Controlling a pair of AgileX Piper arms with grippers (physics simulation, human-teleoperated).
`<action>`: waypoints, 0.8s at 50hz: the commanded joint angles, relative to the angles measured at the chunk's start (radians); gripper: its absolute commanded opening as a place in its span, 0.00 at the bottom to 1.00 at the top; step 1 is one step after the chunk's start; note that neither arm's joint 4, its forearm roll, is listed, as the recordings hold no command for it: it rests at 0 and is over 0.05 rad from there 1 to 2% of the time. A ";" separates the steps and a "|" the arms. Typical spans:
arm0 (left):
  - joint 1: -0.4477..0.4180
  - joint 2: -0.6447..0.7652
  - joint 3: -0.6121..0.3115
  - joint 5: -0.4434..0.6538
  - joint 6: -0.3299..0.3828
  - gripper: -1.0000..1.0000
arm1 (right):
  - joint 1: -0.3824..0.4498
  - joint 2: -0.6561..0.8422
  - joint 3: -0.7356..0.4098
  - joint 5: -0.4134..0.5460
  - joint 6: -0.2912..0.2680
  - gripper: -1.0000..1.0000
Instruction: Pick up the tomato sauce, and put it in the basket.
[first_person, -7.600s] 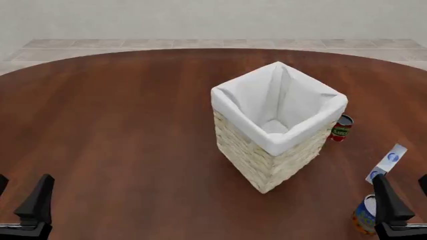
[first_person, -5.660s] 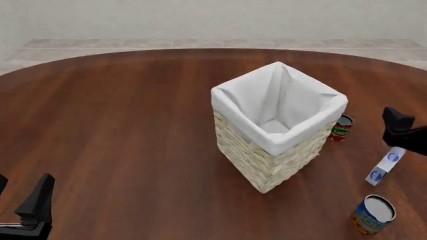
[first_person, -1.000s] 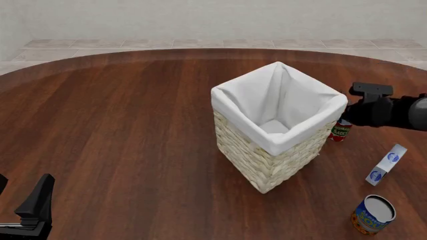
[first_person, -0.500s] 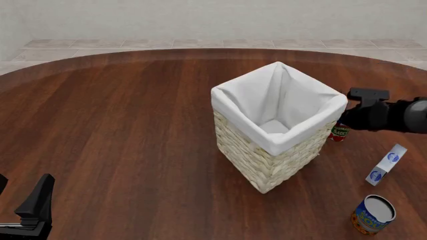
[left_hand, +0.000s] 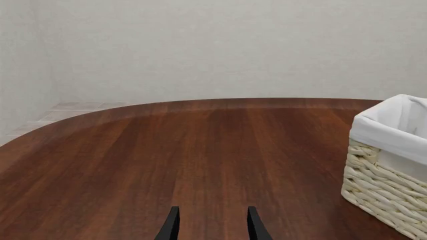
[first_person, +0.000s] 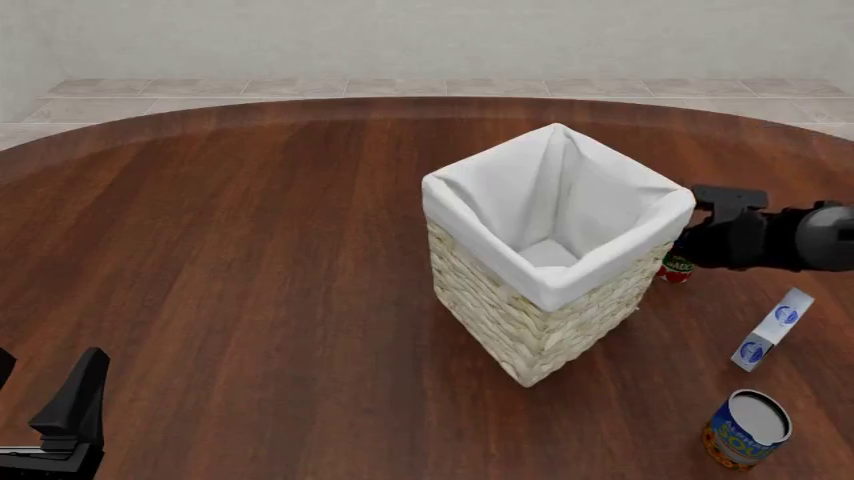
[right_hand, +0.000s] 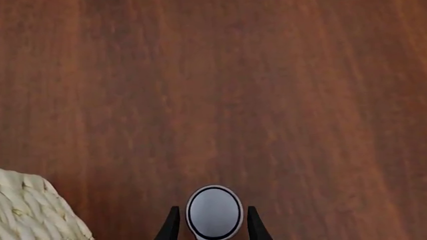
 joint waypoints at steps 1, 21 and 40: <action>0.000 0.000 0.000 0.000 0.000 1.00 | 0.003 0.010 0.002 -0.002 -0.001 1.00; 0.000 0.000 0.000 0.000 0.000 1.00 | 0.008 -0.014 -0.013 0.014 -0.007 0.00; 0.000 0.000 0.000 0.000 0.000 1.00 | -0.011 -0.076 -0.045 0.043 -0.023 0.00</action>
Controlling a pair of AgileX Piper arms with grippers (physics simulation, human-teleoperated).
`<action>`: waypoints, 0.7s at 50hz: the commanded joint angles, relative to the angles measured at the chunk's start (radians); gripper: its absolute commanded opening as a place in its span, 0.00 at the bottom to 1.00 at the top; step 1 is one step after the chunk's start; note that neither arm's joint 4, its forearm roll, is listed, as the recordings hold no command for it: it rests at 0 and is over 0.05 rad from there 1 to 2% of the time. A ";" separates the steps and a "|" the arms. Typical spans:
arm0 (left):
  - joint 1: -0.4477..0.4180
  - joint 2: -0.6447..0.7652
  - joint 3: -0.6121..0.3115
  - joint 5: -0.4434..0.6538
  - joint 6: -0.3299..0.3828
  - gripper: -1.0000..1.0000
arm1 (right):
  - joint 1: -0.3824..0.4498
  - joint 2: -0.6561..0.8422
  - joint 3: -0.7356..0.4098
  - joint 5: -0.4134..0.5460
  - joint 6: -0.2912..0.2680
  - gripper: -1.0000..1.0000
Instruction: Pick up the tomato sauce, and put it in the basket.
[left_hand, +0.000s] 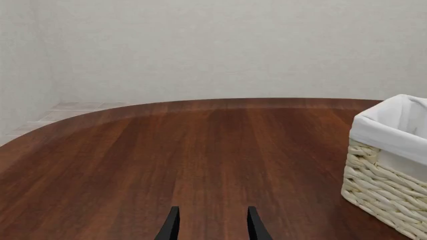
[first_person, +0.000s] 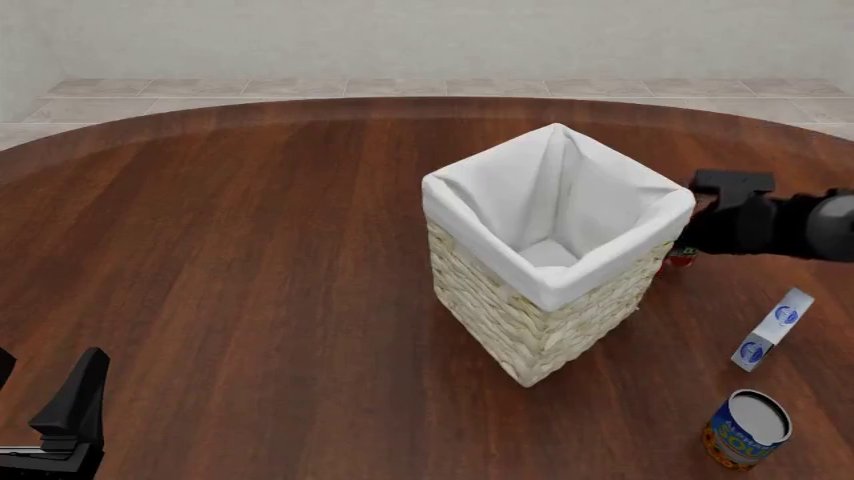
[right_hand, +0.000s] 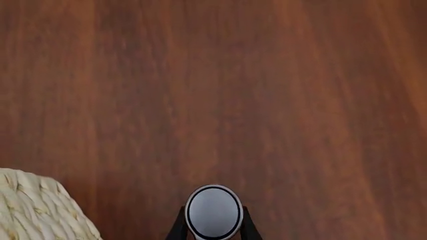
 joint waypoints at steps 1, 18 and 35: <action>0.000 0.000 0.000 0.000 0.000 1.00 | -0.018 -0.037 -0.025 0.019 0.005 0.00; 0.000 0.000 0.000 0.000 0.000 1.00 | -0.048 -0.104 -0.057 0.037 -0.007 0.00; 0.000 0.000 0.000 0.000 0.000 1.00 | -0.026 -0.240 -0.092 0.092 -0.015 0.00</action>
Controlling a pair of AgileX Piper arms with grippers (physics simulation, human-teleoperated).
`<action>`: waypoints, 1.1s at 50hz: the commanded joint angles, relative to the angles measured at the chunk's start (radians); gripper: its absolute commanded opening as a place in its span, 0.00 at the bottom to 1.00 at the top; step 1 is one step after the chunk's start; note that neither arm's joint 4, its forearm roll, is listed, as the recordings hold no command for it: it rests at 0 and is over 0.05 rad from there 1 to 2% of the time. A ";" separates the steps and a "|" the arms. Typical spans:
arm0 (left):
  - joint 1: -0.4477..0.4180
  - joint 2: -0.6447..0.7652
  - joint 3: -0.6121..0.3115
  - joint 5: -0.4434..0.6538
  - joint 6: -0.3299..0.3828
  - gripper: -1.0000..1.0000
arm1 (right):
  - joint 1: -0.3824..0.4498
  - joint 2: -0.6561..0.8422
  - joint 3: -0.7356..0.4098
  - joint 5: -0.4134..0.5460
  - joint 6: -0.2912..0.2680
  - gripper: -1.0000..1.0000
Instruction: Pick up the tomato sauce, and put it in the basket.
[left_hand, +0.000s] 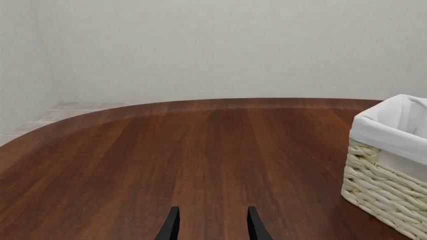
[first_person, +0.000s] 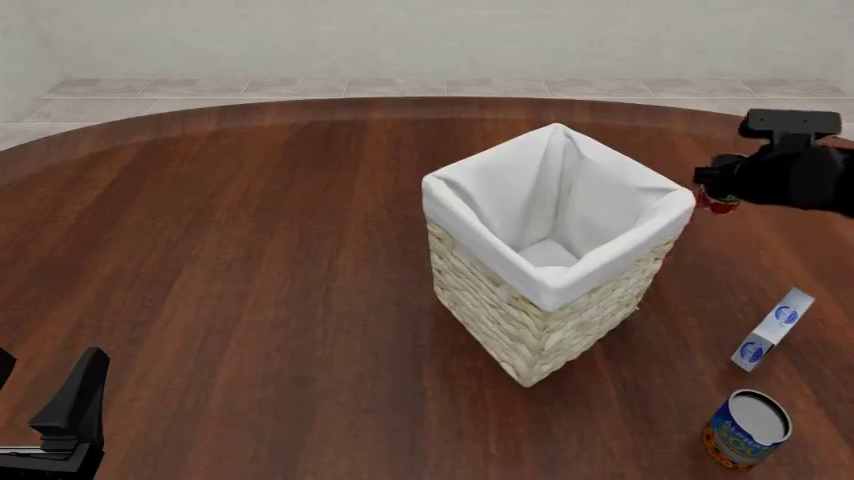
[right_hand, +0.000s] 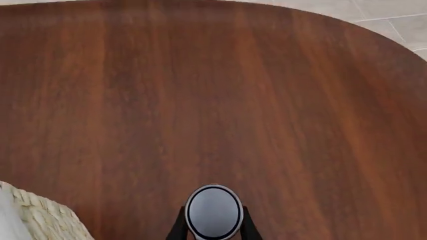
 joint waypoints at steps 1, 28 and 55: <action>0.000 0.000 0.000 0.000 0.000 1.00 | 0.023 -0.092 -0.023 0.033 0.013 0.00; 0.000 0.000 0.000 0.000 0.000 1.00 | 0.115 -0.292 -0.071 0.120 -0.004 0.00; 0.000 0.000 0.000 0.000 0.000 1.00 | 0.397 -0.412 -0.099 0.218 0.031 0.00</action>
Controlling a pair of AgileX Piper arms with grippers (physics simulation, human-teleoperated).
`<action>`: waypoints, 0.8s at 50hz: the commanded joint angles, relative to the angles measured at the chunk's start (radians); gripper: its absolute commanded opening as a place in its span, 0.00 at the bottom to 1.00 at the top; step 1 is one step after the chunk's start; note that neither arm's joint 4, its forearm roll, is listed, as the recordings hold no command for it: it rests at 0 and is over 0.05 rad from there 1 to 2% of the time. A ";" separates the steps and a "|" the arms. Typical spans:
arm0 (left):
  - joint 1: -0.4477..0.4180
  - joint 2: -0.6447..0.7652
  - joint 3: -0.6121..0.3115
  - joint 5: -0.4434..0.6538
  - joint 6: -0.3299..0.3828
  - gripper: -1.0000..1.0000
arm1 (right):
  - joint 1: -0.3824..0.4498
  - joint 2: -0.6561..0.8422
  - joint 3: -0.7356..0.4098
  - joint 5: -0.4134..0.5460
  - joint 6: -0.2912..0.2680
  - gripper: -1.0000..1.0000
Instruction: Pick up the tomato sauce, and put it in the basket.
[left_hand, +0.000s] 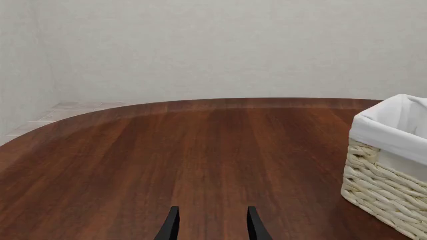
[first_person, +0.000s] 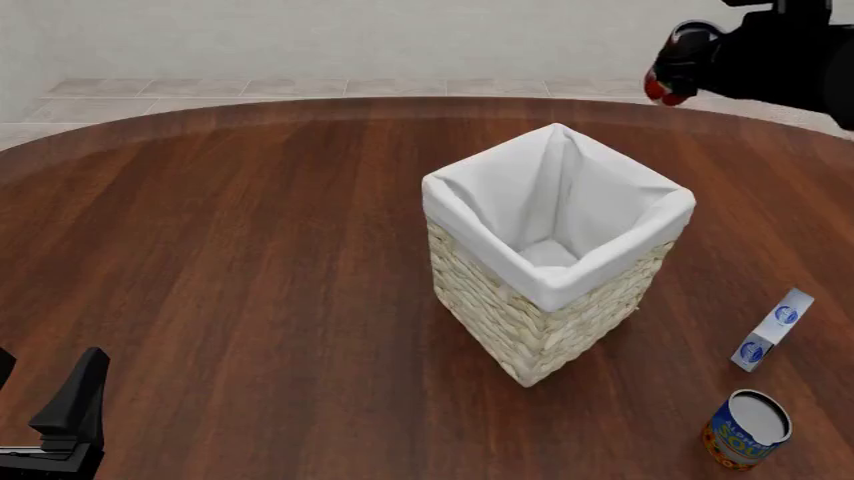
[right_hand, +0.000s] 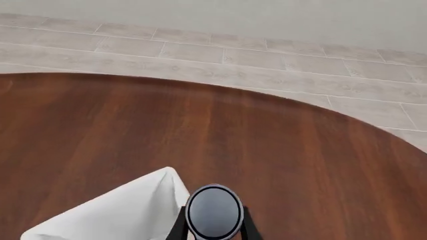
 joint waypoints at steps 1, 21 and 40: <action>0.000 0.000 0.000 0.000 0.000 1.00 | 0.117 -0.053 -0.012 0.042 0.037 0.00; 0.000 0.000 0.000 0.000 0.000 1.00 | 0.215 -0.078 -0.004 0.114 0.035 0.00; 0.000 0.000 0.000 0.000 0.000 1.00 | 0.274 -0.097 -0.003 0.223 0.008 0.00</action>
